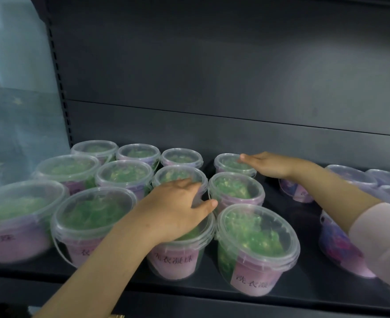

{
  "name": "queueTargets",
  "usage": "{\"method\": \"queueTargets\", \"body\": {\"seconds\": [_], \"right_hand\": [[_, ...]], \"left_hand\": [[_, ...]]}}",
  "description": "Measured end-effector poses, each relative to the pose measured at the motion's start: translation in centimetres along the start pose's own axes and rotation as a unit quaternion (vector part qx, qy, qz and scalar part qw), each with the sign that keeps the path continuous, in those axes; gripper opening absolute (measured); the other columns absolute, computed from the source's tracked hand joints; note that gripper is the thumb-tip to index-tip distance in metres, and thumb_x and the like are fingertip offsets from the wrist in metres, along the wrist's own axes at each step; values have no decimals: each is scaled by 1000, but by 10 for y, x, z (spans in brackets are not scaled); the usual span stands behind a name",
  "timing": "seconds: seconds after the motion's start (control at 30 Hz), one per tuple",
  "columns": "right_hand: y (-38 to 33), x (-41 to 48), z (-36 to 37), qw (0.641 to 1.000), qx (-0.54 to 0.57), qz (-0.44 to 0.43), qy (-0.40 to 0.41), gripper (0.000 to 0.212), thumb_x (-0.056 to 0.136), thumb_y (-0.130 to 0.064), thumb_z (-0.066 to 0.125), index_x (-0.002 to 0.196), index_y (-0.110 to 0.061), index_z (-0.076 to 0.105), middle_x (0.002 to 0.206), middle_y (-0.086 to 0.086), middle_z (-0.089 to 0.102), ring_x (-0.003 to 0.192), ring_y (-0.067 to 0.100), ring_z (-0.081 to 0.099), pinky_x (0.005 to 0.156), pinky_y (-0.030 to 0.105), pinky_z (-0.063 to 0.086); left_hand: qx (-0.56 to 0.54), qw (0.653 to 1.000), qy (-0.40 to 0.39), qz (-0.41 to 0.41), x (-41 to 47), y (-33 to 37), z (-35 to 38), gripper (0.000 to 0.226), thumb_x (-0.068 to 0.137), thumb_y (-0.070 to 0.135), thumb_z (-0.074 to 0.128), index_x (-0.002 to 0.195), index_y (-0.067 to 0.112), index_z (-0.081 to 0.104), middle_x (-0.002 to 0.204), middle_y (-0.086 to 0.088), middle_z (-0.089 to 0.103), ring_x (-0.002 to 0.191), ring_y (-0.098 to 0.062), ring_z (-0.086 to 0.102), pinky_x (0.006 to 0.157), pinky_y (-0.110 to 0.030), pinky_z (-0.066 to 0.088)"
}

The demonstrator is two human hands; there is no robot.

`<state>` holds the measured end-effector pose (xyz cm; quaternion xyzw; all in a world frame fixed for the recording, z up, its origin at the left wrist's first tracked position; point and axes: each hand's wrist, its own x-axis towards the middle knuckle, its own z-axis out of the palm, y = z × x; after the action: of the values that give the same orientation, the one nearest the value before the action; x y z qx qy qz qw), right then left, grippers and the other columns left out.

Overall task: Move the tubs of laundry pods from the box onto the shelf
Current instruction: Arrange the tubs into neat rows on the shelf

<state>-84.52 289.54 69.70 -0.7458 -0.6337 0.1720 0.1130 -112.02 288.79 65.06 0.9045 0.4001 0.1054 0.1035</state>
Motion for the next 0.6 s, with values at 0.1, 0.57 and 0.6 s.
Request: {"method": "queueTargets", "body": {"seconds": [0.1, 0.57, 0.6], "right_hand": [[3, 11, 0, 1000, 7, 8, -10, 50, 99, -58, 27, 130, -37, 60, 150, -4, 44, 134, 17, 42, 105, 27, 25], [-22, 4, 8, 998, -31, -54, 19, 55, 97, -62, 29, 137, -32, 54, 147, -5, 48, 134, 17, 44, 113, 31, 29], [-24, -6, 8, 996, -34, -76, 40, 53, 97, -60, 30, 135, -32, 56, 144, -6, 51, 132, 15, 46, 111, 29, 31]], "left_hand": [[-13, 1000, 5, -2, 0, -2, 2, 81, 84, 78, 19, 152, 35, 16, 160, 18, 11, 146, -4, 9, 113, -27, 8], [-13, 1000, 10, 0, -1, 0, 1, 80, 86, 77, 22, 152, 32, 20, 160, 13, 14, 146, -7, 12, 115, -30, 11], [-10, 1000, 12, 3, -1, 1, 0, 79, 86, 76, 23, 152, 31, 21, 160, 12, 16, 146, -9, 15, 114, -30, 13]]}}
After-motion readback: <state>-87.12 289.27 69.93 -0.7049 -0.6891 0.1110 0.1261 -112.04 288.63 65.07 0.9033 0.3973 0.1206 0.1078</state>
